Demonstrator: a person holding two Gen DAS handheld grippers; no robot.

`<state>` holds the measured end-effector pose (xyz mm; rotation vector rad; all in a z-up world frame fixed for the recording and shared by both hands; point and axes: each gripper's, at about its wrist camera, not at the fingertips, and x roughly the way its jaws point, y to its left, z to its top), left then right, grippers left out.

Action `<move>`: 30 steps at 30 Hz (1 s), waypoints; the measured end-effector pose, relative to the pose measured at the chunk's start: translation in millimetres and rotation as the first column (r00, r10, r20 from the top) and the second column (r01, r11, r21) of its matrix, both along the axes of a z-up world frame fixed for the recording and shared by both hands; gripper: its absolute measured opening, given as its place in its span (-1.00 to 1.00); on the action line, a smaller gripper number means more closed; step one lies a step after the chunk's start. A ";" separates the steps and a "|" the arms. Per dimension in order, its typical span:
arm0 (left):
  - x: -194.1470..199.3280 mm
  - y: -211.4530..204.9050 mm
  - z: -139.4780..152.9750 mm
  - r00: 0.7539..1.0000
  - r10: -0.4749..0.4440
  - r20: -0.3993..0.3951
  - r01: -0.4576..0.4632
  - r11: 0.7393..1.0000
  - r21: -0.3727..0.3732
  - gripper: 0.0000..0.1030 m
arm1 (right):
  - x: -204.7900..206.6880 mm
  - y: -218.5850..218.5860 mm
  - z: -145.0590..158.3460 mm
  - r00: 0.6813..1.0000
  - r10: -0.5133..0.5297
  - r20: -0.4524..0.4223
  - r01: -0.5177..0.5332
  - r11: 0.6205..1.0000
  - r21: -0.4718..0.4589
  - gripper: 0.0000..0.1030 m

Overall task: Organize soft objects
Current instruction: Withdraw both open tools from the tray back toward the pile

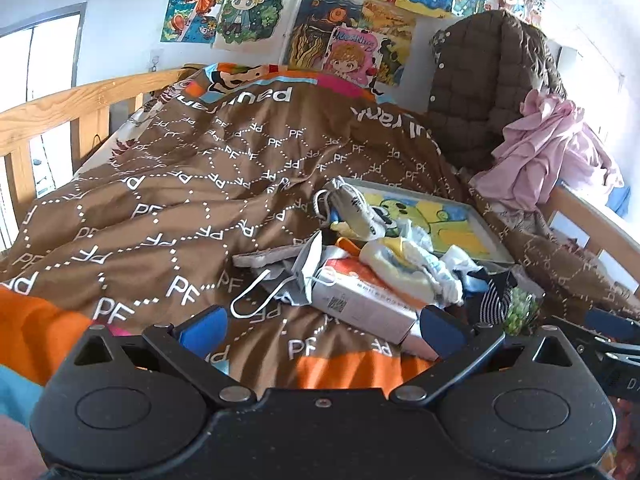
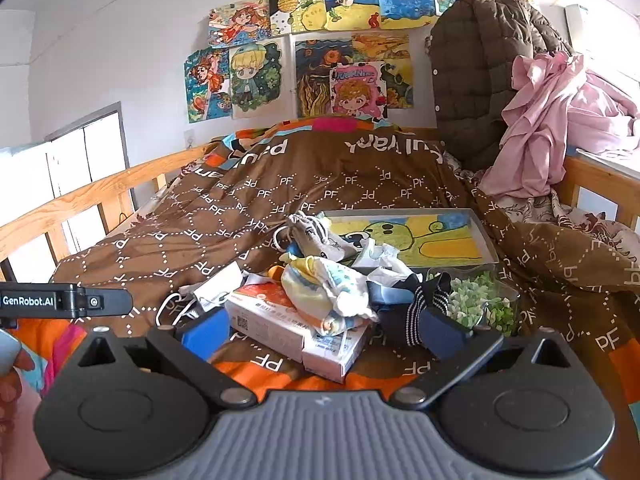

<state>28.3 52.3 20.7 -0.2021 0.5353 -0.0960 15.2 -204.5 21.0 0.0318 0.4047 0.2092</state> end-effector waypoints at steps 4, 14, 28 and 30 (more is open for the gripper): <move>-1.1 0.3 0.7 1.000 0.003 -0.002 -0.003 1.000 0.005 0.98 | -2.1 2.4 -0.3 1.000 0.011 -0.004 -0.011 1.000 -0.011 0.99; 7.6 -1.8 -1.8 0.999 -0.002 -0.037 0.003 1.000 0.019 0.98 | 9.0 8.9 -1.9 0.999 0.024 -0.028 -0.024 1.000 -0.016 0.99; 40.5 0.9 -4.3 0.989 -0.041 -0.142 0.051 0.996 0.067 0.98 | 35.4 15.0 -6.0 0.996 0.050 -0.070 -0.052 0.998 -0.030 0.99; 47.1 -0.1 -3.9 0.988 -0.057 -0.144 0.070 0.994 0.090 0.98 | 40.9 14.7 -6.1 0.996 0.051 -0.079 -0.054 0.998 -0.027 0.99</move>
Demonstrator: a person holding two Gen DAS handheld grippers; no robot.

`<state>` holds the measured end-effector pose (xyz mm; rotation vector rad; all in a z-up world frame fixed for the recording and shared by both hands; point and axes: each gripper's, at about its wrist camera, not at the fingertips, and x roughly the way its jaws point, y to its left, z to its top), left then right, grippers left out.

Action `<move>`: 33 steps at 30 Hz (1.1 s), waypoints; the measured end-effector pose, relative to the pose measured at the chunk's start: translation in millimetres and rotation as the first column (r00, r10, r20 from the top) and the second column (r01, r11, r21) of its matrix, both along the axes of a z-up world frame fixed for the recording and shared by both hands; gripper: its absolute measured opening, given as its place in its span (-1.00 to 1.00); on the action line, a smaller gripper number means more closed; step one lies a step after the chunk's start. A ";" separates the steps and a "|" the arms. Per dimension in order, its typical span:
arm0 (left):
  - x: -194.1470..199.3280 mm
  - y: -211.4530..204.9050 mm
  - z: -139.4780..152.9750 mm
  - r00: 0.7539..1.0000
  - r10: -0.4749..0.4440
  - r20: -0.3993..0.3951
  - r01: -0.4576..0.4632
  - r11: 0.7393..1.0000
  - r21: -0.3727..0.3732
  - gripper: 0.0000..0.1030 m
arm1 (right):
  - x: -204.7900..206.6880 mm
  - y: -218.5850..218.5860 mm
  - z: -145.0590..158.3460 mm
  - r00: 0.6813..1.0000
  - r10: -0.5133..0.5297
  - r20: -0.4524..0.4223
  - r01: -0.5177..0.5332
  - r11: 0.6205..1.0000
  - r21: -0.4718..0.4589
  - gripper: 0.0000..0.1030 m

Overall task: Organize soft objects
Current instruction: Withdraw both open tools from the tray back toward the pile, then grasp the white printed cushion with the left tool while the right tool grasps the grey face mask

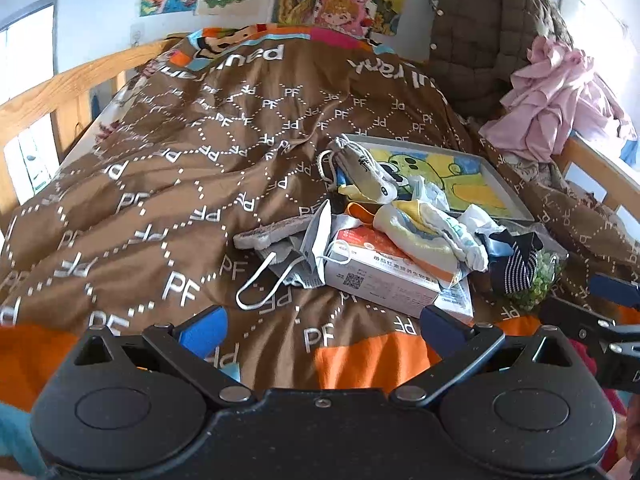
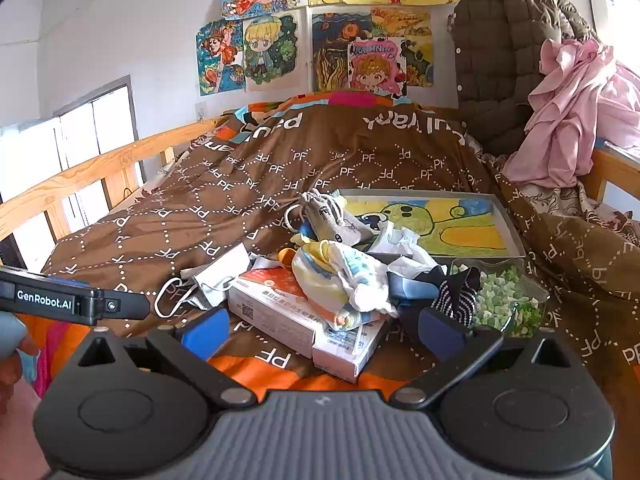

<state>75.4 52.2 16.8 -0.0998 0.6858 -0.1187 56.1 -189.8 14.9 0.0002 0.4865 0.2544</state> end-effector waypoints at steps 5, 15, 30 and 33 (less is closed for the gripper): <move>17.6 1.6 1.0 0.999 -0.048 -0.013 0.048 0.996 0.076 0.98 | 14.1 2.9 -0.9 1.000 0.020 -0.014 -0.020 1.000 -0.007 0.99; 55.9 24.4 0.2 0.996 -0.072 -0.050 0.074 0.997 0.037 0.98 | 41.7 20.3 -15.5 0.994 0.101 -0.030 -0.104 0.989 -0.106 0.99; 135.5 68.8 -30.0 0.986 0.094 -0.140 -0.125 0.965 -0.231 0.98 | 93.2 97.8 -45.7 0.951 0.308 0.002 -0.302 0.933 -0.197 0.99; 150.4 70.8 -38.8 0.982 0.090 -0.167 -0.134 0.952 -0.276 0.91 | 102.5 116.2 -53.7 0.938 0.346 0.016 -0.332 0.912 -0.242 0.99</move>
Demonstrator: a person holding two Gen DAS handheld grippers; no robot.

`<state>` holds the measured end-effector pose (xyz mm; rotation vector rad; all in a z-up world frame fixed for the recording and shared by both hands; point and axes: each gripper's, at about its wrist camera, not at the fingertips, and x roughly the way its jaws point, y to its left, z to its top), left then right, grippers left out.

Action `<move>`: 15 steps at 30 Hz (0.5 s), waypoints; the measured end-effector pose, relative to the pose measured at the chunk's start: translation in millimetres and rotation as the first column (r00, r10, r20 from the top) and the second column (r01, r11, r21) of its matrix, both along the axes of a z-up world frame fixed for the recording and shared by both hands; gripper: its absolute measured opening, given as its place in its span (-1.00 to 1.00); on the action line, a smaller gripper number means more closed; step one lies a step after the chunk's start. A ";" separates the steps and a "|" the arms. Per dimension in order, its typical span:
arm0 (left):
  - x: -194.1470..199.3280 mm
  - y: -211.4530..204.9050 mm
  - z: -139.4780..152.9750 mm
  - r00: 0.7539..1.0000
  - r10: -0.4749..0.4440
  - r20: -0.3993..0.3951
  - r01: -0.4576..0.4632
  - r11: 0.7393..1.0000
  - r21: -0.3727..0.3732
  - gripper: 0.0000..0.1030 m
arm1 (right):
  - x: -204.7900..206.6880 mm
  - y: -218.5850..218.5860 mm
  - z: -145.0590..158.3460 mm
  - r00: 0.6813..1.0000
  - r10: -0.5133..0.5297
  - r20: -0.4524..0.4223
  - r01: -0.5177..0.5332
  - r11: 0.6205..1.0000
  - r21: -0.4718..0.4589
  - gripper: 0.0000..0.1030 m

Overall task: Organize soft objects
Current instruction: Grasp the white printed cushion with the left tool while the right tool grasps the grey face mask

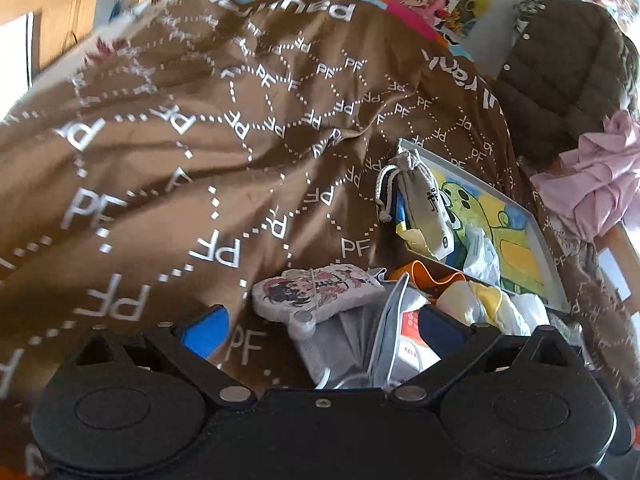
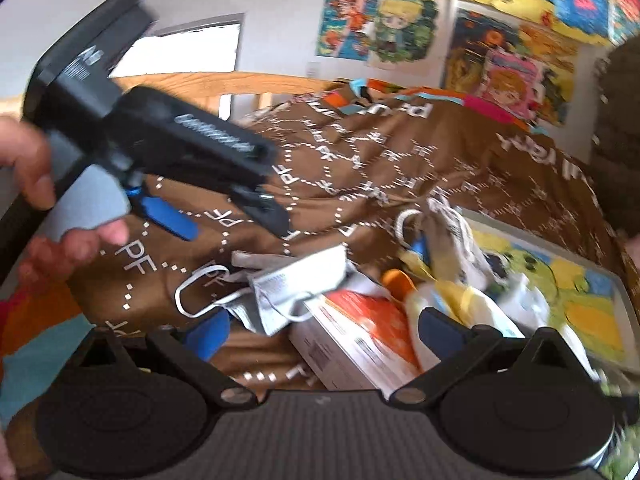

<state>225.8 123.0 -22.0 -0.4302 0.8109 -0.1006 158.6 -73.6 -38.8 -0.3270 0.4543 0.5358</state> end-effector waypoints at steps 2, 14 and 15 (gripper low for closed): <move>6.6 0.4 -5.4 1.000 -0.009 -0.011 0.009 1.000 -0.015 0.77 | 2.9 12.8 -7.7 0.999 0.030 0.021 -0.029 0.998 -0.047 0.99; 28.5 14.0 -37.5 0.998 -0.039 -0.041 0.030 0.976 -0.216 0.51 | 14.0 46.0 -33.2 0.995 0.090 0.035 -0.083 0.981 -0.177 0.94; 30.5 15.3 -38.8 0.999 -0.032 -0.039 0.022 0.971 -0.237 0.51 | 14.4 47.9 -34.9 0.995 0.094 0.037 -0.085 0.979 -0.188 0.93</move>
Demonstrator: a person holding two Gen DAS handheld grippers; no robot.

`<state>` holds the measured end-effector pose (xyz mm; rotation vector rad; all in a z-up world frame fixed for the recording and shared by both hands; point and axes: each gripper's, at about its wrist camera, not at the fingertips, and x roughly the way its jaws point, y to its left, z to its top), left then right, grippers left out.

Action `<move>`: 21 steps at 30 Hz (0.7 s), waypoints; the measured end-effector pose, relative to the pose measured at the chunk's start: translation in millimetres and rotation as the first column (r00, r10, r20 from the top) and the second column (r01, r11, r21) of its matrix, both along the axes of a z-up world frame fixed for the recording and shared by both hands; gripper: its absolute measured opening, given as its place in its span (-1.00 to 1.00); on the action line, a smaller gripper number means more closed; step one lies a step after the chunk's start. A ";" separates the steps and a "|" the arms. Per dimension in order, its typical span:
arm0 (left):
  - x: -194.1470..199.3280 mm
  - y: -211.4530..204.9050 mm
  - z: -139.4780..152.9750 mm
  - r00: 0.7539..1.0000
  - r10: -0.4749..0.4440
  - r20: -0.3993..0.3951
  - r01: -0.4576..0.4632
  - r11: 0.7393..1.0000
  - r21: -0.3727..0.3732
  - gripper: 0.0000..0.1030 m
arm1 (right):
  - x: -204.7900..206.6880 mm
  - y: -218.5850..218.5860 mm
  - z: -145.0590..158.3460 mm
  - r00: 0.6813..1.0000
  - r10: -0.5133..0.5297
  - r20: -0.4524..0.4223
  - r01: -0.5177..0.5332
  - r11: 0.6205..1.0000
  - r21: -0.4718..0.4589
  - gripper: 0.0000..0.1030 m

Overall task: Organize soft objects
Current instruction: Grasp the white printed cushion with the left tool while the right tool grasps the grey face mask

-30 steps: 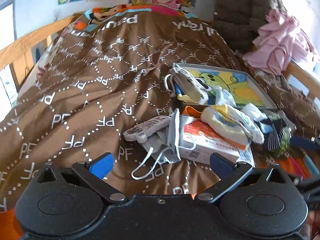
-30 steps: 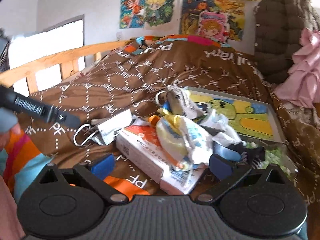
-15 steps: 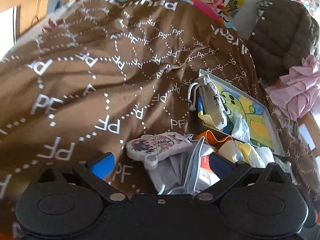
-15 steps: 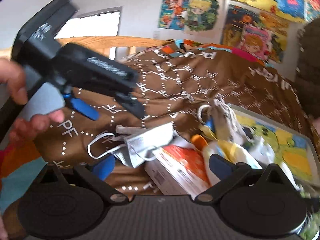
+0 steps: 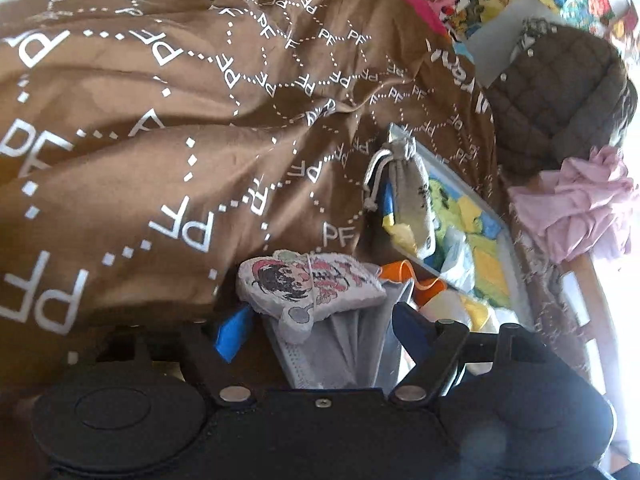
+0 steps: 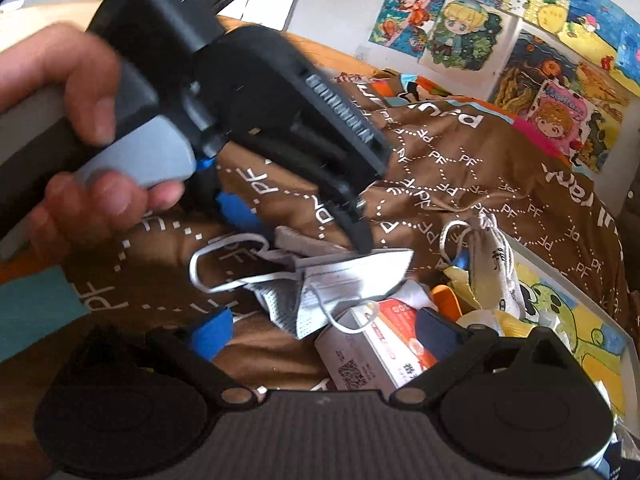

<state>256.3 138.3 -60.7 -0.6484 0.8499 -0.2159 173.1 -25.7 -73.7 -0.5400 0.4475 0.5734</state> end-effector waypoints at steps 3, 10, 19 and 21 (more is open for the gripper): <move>4.1 2.8 -4.1 1.000 0.023 0.000 -0.023 0.998 -0.054 0.51 | 2.3 5.5 -4.3 1.000 -0.006 0.018 0.007 1.000 -0.024 0.89; 10.9 2.2 -10.6 0.999 0.044 0.021 -0.042 0.995 -0.087 0.51 | 8.0 18.5 -8.9 0.998 -0.002 0.059 0.005 0.999 -0.051 0.80; 15.1 6.7 -18.2 0.997 0.064 0.034 -0.060 0.992 -0.112 -0.11 | 11.6 26.7 -12.7 0.997 0.019 0.074 -0.014 0.997 -0.072 0.39; 15.7 6.7 -18.7 0.997 0.059 0.040 -0.054 0.992 -0.114 -0.24 | 12.3 27.2 -13.6 0.997 0.010 0.077 -0.003 0.997 -0.080 0.23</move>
